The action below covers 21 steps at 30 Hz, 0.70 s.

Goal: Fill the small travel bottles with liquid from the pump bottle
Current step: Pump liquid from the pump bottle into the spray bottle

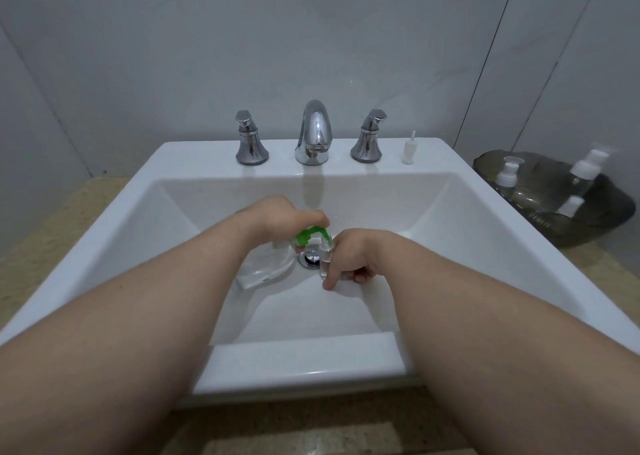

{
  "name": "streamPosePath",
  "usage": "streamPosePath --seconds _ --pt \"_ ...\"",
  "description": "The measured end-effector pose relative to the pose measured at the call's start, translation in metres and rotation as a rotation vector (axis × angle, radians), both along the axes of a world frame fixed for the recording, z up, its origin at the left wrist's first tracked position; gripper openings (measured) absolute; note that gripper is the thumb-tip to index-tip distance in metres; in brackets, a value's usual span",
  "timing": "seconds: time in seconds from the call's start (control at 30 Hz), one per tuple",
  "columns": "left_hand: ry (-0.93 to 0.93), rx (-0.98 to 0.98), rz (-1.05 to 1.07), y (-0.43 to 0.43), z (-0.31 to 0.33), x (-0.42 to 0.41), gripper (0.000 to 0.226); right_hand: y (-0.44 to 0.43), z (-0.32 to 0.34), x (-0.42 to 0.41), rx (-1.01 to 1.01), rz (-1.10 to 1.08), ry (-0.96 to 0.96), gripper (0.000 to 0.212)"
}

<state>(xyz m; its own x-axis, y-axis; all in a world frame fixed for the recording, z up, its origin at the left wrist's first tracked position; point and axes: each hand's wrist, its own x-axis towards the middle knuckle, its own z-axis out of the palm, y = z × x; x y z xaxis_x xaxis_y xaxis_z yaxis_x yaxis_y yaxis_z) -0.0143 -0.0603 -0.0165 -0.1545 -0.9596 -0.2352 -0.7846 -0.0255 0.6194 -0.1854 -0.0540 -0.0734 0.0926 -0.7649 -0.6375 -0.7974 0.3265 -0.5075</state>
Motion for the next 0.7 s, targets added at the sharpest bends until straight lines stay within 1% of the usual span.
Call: streamPosePath --seconds 0.07,0.2,0.53,0.7 --pt "0.000 0.005 0.001 0.0001 -0.0008 0.0007 0.068 -0.0001 0.0006 -0.0001 0.008 0.009 0.006 0.035" --pt "0.003 0.008 -0.002 -0.0006 -0.0007 0.0017 0.073 -0.0012 0.0006 -0.0006 0.009 0.003 0.009 0.040" --pt "0.003 0.008 -0.007 -0.0007 -0.0011 0.0011 0.068 -0.0004 0.0000 -0.0012 0.003 0.003 0.005 0.034" --pt "0.001 0.009 -0.010 0.0000 -0.0016 0.0022 0.070 -0.0016 0.0003 0.0003 0.005 0.004 0.013 0.038"
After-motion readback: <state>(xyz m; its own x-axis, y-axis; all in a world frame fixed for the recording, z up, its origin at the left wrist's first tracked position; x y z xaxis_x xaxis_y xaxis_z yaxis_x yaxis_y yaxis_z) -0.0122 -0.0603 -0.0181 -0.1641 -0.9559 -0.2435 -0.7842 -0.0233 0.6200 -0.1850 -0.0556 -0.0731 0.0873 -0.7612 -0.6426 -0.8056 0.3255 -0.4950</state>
